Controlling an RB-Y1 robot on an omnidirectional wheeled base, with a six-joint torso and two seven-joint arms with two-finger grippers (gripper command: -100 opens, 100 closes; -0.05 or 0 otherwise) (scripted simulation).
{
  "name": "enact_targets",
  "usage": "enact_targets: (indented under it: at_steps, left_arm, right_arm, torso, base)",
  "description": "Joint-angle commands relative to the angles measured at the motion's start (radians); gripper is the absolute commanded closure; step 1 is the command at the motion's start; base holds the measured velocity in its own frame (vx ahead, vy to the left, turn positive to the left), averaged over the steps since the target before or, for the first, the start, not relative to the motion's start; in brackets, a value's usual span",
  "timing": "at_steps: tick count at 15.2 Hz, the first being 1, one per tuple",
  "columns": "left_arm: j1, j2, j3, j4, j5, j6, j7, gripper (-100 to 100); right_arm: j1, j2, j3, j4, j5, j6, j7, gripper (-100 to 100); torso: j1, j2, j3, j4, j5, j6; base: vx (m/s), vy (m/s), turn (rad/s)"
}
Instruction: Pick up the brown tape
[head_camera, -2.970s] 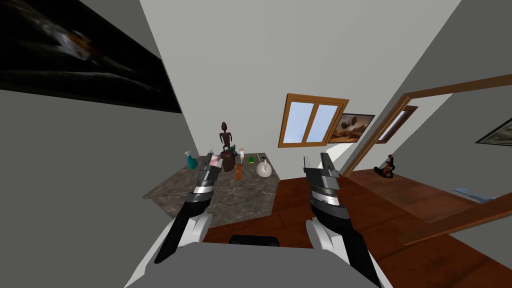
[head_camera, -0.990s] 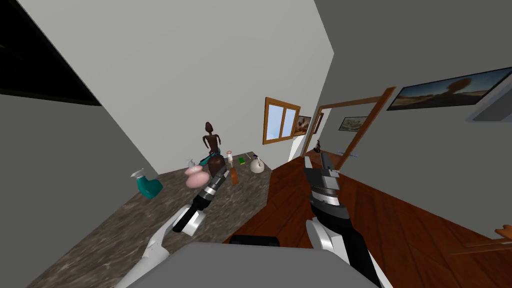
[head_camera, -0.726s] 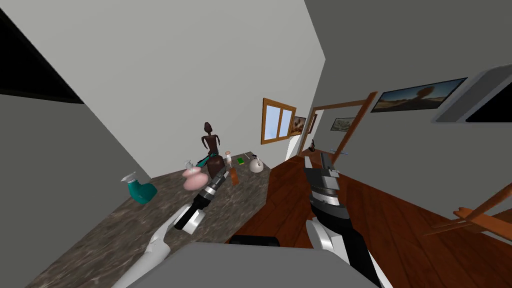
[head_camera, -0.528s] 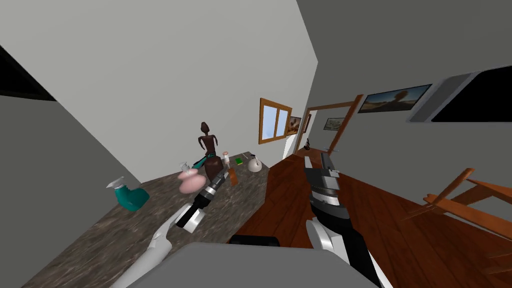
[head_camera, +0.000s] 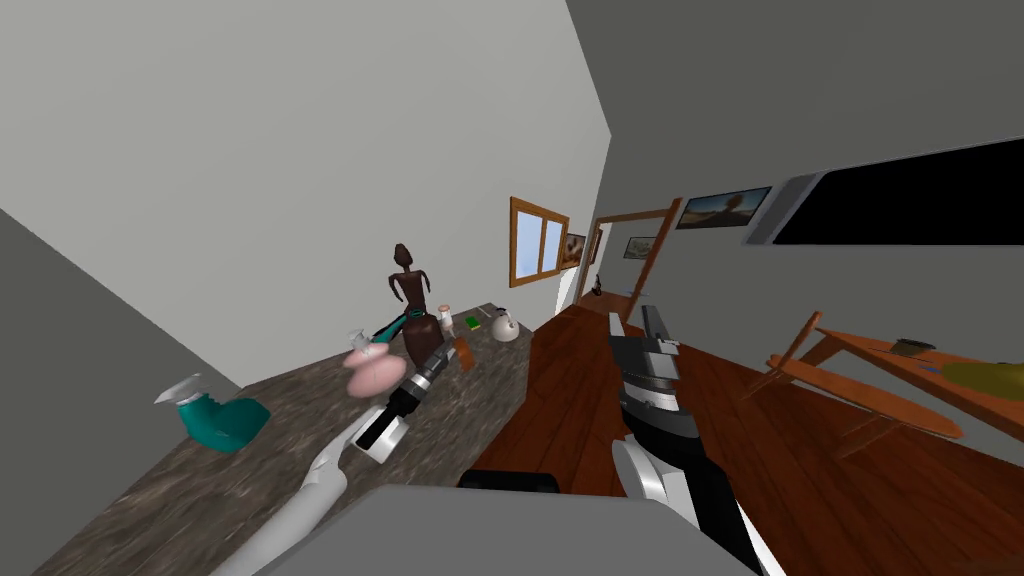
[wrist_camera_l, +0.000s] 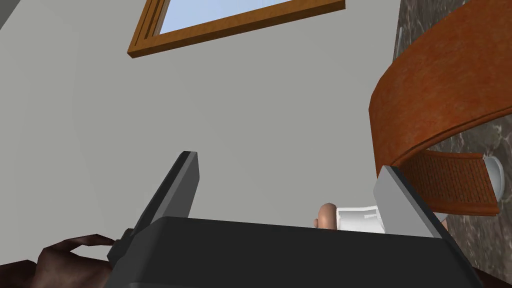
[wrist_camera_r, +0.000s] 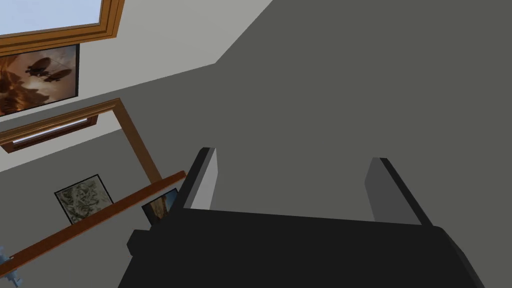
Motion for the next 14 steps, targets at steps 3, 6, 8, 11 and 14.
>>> enact_targets:
  at_steps: [3,6,8,11,14]
  left_arm:
    - [-0.035,0.009,-0.010,0.089,0.000,-0.019,0.011,-100]
    - [-0.063,0.012,-0.018,0.157,-0.001,-0.032,0.019,-100]
    - [-0.078,0.012,-0.023,0.191,-0.001,-0.039,0.023,-100]
    - [-0.096,0.010,-0.028,0.232,-0.002,-0.047,0.028,-100]
    - [-0.091,0.010,-0.027,0.220,-0.002,-0.044,0.025,100]
  right_arm:
    - [0.000,0.000,0.000,0.000,0.000,0.000,0.000,0]
    - [0.000,0.000,0.000,0.000,0.000,0.000,0.000,0]
    - [0.000,0.000,0.000,0.000,0.000,0.000,0.000,0]
    - [0.000,0.000,0.000,0.000,0.000,0.000,0.000,0]
    - [0.000,0.000,0.000,0.000,0.000,0.000,0.000,0]
  torso:
    - [0.000,0.000,0.000,0.000,0.000,0.000]
    - [0.001,-0.001,-0.001,0.000,0.001,0.001]
    - [0.000,-0.002,-0.001,-0.001,0.001,0.000]
    - [-0.001,-0.003,-0.002,-0.001,0.000,0.000]
    - [-0.003,-0.005,-0.003,-0.001,0.000,0.000]
  base:
    - [-0.046,0.075,-0.214]
    - [-0.058,0.084,-0.273]
    - [-0.045,0.069,-0.202]
    - [-0.038,0.049,-0.174]
    - [-0.011,0.016,-0.018]
